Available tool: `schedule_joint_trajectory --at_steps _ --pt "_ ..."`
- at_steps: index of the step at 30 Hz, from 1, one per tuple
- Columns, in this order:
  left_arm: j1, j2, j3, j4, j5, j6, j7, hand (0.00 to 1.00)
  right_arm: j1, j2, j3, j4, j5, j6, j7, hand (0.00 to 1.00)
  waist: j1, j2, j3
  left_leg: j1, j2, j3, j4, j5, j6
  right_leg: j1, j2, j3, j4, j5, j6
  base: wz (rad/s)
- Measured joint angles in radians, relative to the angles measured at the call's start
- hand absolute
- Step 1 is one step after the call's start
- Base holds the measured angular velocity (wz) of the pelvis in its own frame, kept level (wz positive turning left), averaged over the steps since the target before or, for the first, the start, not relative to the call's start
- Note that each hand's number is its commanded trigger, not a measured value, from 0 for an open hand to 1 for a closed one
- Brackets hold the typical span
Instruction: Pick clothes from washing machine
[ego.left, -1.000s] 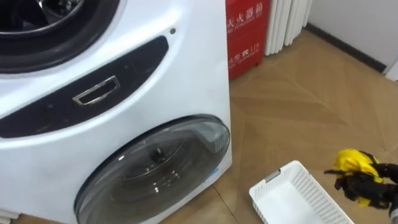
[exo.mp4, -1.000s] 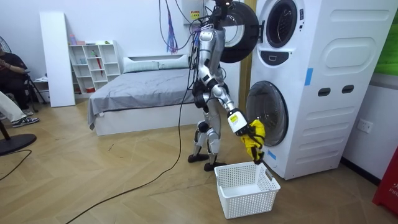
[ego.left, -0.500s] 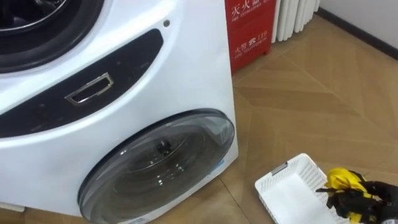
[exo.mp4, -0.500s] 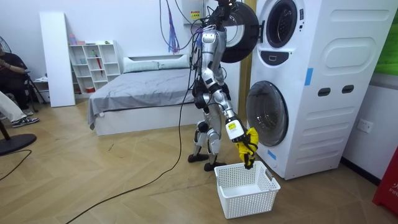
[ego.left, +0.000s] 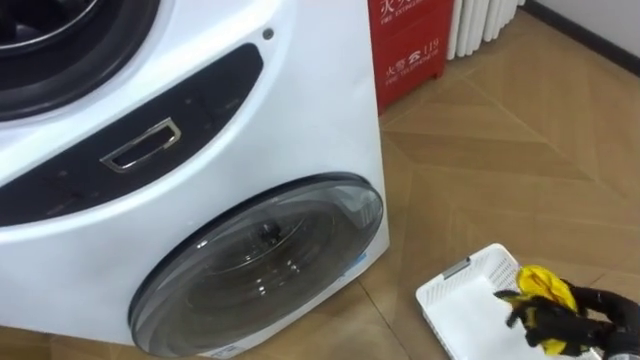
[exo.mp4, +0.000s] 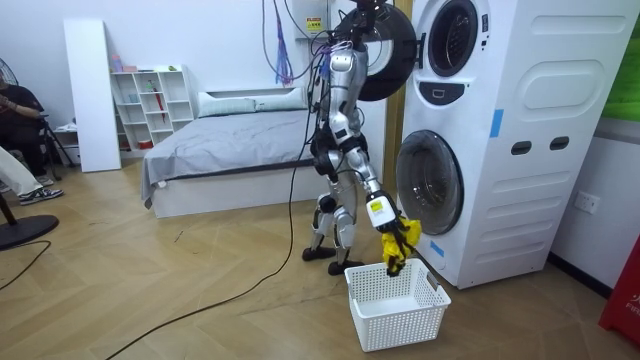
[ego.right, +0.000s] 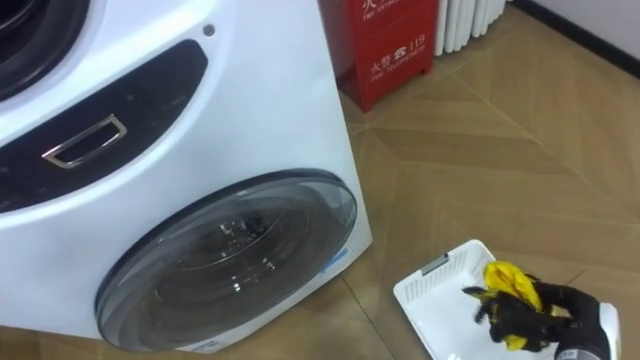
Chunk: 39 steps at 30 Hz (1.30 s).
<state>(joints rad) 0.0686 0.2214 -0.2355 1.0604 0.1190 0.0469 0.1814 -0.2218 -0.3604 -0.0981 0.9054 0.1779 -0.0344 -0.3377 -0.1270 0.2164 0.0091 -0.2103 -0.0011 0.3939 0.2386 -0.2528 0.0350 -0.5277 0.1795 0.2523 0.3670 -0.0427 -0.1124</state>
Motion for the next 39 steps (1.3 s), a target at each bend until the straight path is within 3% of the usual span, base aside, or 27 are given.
schedule_joint_trajectory --at_steps 11,13,27,31,32,36,39 --pt "0.021 0.0 -0.005 0.011 -0.007 -0.014 0.0 0.0 0.0 -0.002 -0.001 0.033 -0.001 -0.034 0.0 0.0 0.002 0.009 -0.0021 0.009 -0.012 -0.026 -0.002 0.006 -0.009 0.004 -0.005 -0.007 0.017 -0.018 -0.005 0.07" --pt "0.024 0.0 -0.006 0.011 -0.004 -0.027 0.002 0.0 0.002 -0.002 0.0 0.033 -0.004 -0.042 0.0 0.0 0.001 0.009 -0.0025 0.011 -0.012 -0.049 -0.002 0.006 -0.009 0.008 -0.005 -0.007 0.017 -0.018 -0.005 0.0" --pt "0.037 0.0 -0.005 0.012 0.002 -0.027 0.001 0.0 0.006 -0.002 0.0 0.032 -0.029 -0.042 0.002 0.0 0.009 0.006 -0.0019 0.012 -0.011 -0.071 0.0 0.006 -0.01 0.015 -0.011 -0.018 0.016 -0.019 -0.003 0.02" --pt "0.046 0.0 -0.004 0.012 0.001 -0.032 0.002 0.0 0.034 0.0 0.013 0.022 -0.031 -0.042 0.008 0.0 0.018 -0.008 -0.0003 0.03 -0.011 -0.082 -0.002 0.009 -0.015 0.037 -0.013 -0.02 0.017 -0.021 -0.003 0.03" --pt "0.053 0.0 -0.001 0.01 0.0 -0.033 0.004 0.0 0.051 0.003 0.024 0.01 -0.031 -0.042 0.01 0.0 0.02 -0.017 -0.004 0.036 -0.012 -0.09 -0.002 0.009 -0.015 0.044 -0.014 -0.021 0.019 -0.024 -0.003 0.0" --pt "0.06 0.0 0.007 -0.002 -0.007 -0.049 0.005 0.0 0.086 0.025 0.041 0.002 -0.04 -0.042 0.013 0.0 0.02 -0.053 -0.0008 0.091 -0.008 -0.102 -0.02 0.009 -0.015 0.095 -0.023 -0.061 0.008 -0.031 -0.009 0.17" --pt "0.062 -0.001 0.007 -0.016 -0.006 -0.054 0.008 0.0 0.101 0.045 0.058 0.011 -0.033 -0.042 0.019 0.0 0.022 -0.087 -0.0038 0.136 -0.008 -0.116 -0.03 0.009 -0.015 0.149 -0.023 -0.078 -0.016 -0.04 -0.004 0.26"
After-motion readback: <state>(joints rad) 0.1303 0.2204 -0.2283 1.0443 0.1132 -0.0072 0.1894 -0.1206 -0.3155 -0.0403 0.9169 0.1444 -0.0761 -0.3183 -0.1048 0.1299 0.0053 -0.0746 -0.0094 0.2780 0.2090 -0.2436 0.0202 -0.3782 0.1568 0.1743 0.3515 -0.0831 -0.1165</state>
